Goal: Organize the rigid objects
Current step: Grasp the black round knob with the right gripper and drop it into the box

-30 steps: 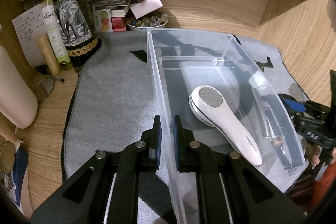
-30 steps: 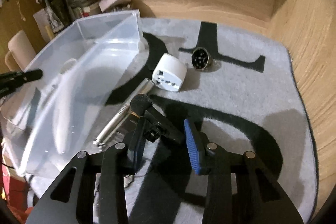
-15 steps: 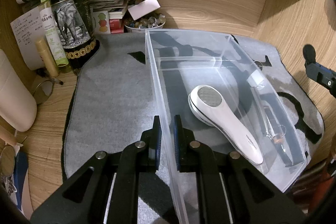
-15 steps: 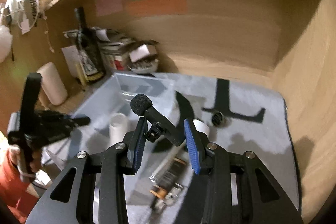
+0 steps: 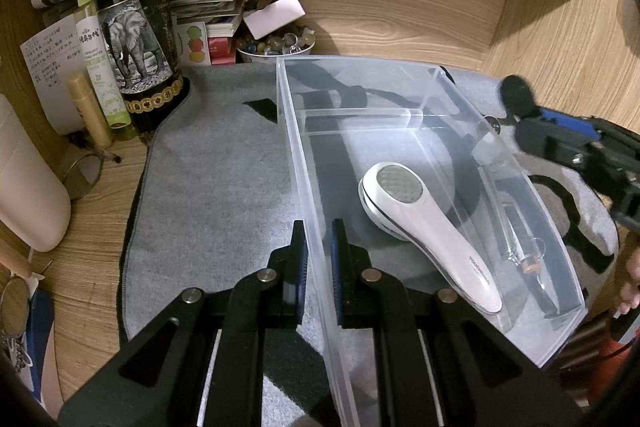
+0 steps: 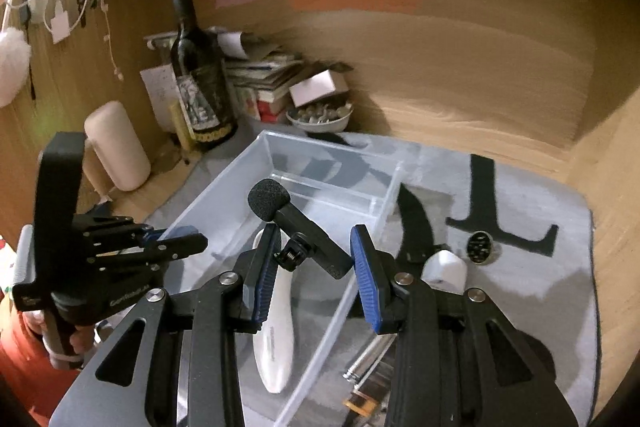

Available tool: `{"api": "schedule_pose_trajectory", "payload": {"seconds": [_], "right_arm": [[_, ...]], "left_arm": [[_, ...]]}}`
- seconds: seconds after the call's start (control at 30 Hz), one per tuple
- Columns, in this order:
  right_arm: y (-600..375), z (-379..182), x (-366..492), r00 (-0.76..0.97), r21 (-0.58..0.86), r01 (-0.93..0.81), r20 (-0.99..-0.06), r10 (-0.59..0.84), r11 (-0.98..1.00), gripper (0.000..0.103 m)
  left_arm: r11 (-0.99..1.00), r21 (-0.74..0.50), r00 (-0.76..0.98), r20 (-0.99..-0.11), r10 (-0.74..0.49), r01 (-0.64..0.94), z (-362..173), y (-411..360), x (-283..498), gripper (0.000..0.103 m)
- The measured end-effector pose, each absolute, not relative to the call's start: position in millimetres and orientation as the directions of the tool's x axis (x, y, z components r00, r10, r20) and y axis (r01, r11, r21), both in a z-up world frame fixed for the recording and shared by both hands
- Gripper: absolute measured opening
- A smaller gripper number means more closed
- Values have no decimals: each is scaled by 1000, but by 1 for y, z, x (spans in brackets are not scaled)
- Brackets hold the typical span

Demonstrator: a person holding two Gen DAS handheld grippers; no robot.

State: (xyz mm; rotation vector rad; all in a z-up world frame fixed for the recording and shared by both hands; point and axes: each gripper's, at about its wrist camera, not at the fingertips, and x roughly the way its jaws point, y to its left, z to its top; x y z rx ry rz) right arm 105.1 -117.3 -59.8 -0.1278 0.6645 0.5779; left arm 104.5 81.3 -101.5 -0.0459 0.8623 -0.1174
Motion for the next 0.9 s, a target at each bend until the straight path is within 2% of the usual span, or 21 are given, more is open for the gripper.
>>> {"api": "schedule_pose_trajectory", "payload": {"seconds": [0.33, 0.7, 0.83, 0.9], "right_arm": [[-93, -81, 124, 575, 42, -570, -694, 434, 821, 33], [-86, -92, 135, 527, 63, -567, -739, 420, 821, 34], [-87, -90, 133, 534, 56, -570, -733, 422, 820, 47], [-88, -87, 131, 544, 50, -568, -725, 421, 821, 49]], "left_arm": [[993, -84, 645, -755, -120, 86, -101, 82, 105, 10], [993, -83, 645, -754, -119, 86, -100, 81, 105, 10], [993, -80, 645, -755, -118, 88, -99, 82, 107, 10], [993, -79, 645, -755, -117, 88, -99, 82, 107, 10]]}}
